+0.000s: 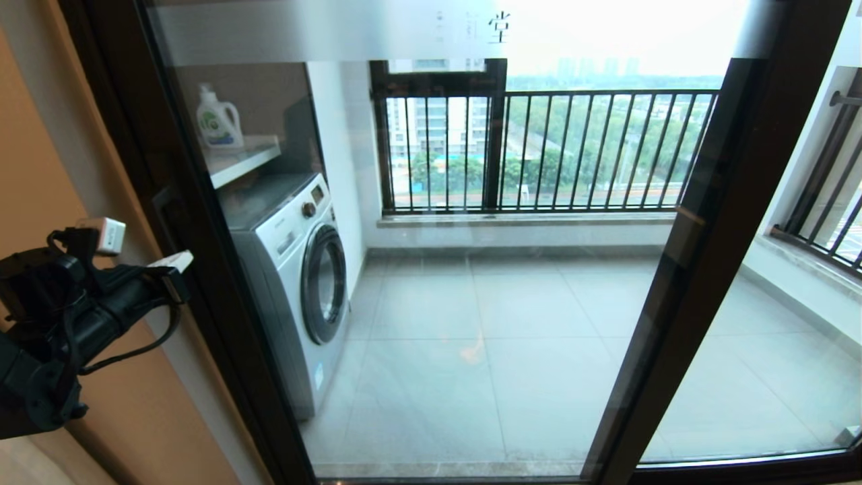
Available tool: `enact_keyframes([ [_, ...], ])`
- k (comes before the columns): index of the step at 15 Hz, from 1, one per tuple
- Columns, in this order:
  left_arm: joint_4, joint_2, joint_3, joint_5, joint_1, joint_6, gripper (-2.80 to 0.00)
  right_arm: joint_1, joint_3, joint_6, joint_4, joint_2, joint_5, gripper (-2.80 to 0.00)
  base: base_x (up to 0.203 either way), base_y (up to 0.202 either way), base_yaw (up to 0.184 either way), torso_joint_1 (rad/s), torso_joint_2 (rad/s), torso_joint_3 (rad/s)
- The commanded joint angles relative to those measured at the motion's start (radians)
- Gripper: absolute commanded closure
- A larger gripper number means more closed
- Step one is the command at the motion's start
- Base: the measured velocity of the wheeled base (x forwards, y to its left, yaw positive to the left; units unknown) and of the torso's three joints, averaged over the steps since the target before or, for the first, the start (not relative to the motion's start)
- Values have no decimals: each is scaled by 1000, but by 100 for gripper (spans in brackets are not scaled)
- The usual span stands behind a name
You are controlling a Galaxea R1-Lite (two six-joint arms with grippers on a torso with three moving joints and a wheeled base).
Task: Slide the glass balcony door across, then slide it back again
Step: Open the slid door
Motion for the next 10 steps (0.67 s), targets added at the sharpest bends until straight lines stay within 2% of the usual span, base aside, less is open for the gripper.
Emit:
enact_keyframes([
  [1, -7, -11, -16, -5, 27, 0, 0, 0, 12, -1, -1, 0, 0, 0, 0, 0, 0, 0, 0, 0],
  [5, 3, 61, -152, -4, 96, -3, 0, 0, 12, -1, -1, 0, 0, 0, 0, 0, 0, 0, 0, 0],
  [10, 51, 130, -269, 8, 92, -3, 0, 0, 12, -1, -1, 0, 0, 0, 0, 0, 0, 0, 0, 0],
])
